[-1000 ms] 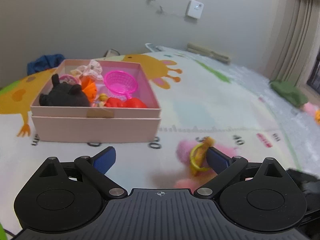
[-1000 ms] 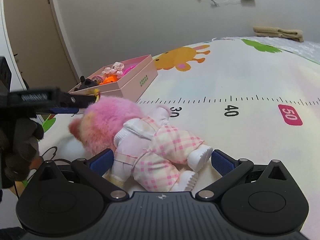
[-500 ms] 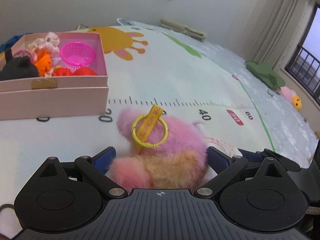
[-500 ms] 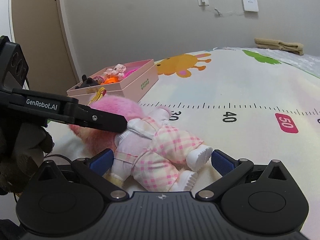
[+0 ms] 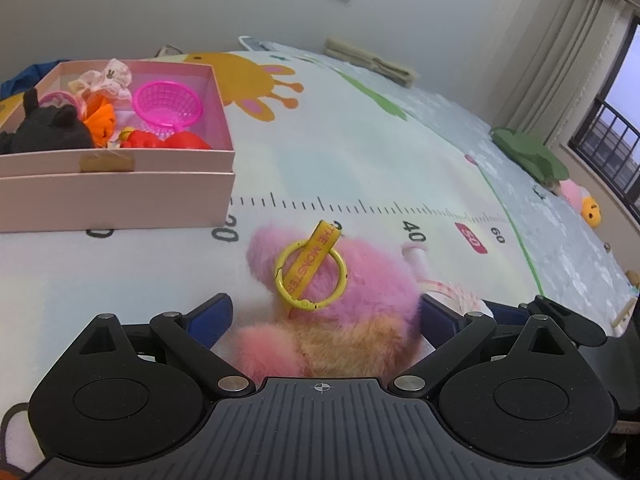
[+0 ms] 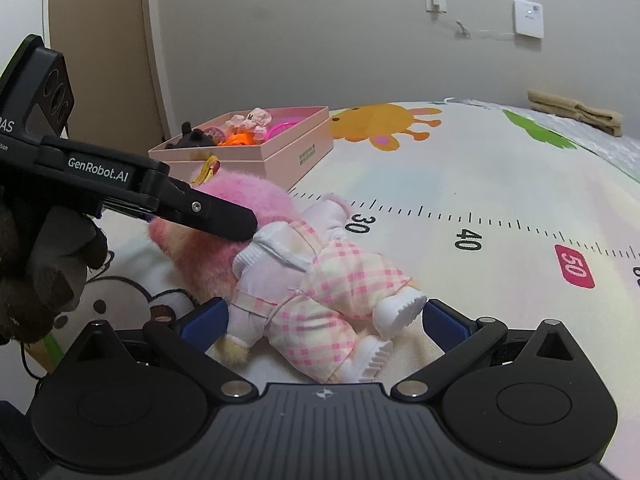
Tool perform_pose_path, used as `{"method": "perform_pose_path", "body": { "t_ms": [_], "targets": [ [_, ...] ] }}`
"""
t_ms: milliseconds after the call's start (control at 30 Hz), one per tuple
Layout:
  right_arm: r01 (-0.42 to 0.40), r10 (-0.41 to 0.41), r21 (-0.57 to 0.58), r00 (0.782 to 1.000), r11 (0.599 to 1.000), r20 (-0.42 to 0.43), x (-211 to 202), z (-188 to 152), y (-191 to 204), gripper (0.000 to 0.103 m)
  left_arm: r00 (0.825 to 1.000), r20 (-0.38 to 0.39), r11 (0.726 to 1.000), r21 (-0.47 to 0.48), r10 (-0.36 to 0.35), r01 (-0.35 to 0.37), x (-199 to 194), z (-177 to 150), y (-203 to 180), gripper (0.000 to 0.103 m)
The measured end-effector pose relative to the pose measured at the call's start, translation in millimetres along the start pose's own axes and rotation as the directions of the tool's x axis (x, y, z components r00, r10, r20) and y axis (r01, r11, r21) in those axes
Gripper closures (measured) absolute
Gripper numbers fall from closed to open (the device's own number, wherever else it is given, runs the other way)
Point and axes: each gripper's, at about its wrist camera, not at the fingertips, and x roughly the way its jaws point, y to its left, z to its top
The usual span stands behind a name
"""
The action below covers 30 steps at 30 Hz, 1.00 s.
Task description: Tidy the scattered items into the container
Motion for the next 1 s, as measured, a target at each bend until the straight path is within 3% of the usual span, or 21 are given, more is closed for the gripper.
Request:
{"method": "perform_pose_path", "body": {
  "t_ms": [200, 500, 800, 900, 1000],
  "targets": [
    [-0.071, 0.07, -0.071, 0.997, 0.995, -0.024, -11, 2, 3, 0.0, 1.0, -0.004, 1.0, -0.008, 0.013, -0.013, -1, 1, 5, 0.004],
    [0.027, -0.039, -0.124, 0.995, 0.992, -0.095, 13, -5, 15, 0.0, 1.0, -0.019, 0.999, 0.03, 0.01, -0.01, 0, 2, -4, 0.015],
    [0.04, -0.05, -0.106, 0.995, 0.994, -0.09, 29, 0, 21, 0.0, 1.0, -0.021, 0.999, 0.049, 0.015, -0.014, 1, 5, -9, 0.017],
    [0.012, -0.02, -0.111, 0.998, 0.994, -0.067, 24, 0, 25, 0.011, 1.0, -0.02, 0.998, 0.06, 0.018, -0.016, -1, 6, -11, 0.018],
    [-0.004, 0.001, -0.085, 0.999, 0.996, -0.039, 16, 3, 21, 0.015, 1.0, -0.023, 0.998, 0.059, 0.017, -0.016, -2, 6, -10, 0.019]
  ]
}}
